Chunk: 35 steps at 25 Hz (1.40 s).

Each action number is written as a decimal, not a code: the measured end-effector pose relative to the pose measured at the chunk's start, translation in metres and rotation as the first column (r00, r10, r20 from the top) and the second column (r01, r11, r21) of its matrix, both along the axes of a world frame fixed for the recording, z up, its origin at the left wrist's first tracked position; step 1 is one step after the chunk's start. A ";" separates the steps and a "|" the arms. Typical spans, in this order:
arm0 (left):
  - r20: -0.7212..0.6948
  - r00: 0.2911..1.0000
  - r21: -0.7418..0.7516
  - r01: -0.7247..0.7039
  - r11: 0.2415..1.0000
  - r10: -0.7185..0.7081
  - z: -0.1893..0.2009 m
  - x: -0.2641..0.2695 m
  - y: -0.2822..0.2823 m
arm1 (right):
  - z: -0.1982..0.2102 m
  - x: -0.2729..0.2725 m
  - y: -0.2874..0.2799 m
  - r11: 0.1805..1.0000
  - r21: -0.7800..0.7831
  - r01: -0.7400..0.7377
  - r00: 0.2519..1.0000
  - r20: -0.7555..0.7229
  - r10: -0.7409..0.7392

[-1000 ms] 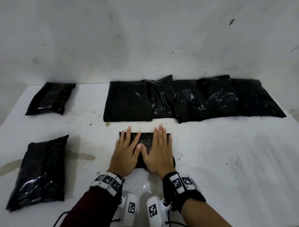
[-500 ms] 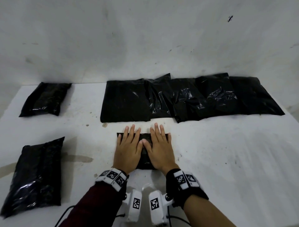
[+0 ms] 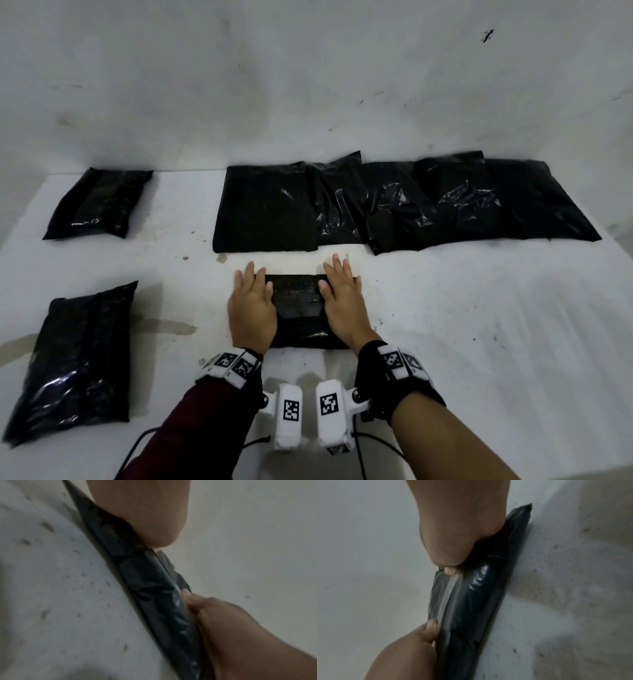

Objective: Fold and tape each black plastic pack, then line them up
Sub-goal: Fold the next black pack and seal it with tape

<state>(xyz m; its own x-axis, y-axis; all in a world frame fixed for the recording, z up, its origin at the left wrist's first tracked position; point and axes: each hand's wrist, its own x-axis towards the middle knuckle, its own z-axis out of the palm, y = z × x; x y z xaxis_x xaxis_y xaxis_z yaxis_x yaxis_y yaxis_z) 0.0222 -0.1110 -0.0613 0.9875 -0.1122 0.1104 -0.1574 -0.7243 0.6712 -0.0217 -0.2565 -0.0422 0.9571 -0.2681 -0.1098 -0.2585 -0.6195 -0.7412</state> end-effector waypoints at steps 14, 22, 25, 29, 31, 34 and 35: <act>-0.042 0.973 0.284 0.231 0.931 -0.229 -0.009 -0.011 0.024 | -0.006 -0.020 -0.022 0.951 -0.255 -0.176 0.984 -0.046 0.170; -0.037 0.998 0.154 -0.038 0.987 0.044 0.025 -0.030 0.004 | 0.015 -0.030 -0.001 0.821 -0.563 0.094 0.934 0.336 0.123; -0.127 0.978 0.145 0.182 0.973 -0.164 0.013 -0.051 -0.010 | 0.008 -0.016 0.024 0.940 -0.337 -0.056 0.986 0.131 0.106; -0.084 0.976 0.103 0.211 0.972 -0.203 -0.006 -0.048 -0.009 | -0.012 -0.018 0.032 0.960 -0.137 -0.243 0.970 -0.010 0.243; -0.091 0.957 0.036 0.279 0.960 -0.275 -0.010 -0.042 -0.002 | -0.017 -0.016 0.030 0.969 -0.096 -0.227 0.974 -0.003 0.228; -0.065 0.921 -0.051 0.381 0.923 -0.384 -0.015 -0.039 0.007 | -0.016 -0.014 0.027 0.975 -0.053 -0.215 0.976 0.016 0.216; -0.050 0.921 -0.067 0.383 0.921 -0.386 -0.014 -0.039 0.008 | -0.015 -0.014 0.027 0.975 -0.021 -0.222 0.975 0.018 0.222</act>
<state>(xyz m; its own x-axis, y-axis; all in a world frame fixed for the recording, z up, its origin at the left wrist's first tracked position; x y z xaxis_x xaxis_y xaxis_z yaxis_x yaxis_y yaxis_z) -0.0170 -0.1027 -0.0753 0.8745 -0.4802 0.0680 -0.3737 -0.5780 0.7254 -0.0358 -0.2298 -0.0568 0.9949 -0.0508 -0.0872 -0.0985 -0.6738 -0.7323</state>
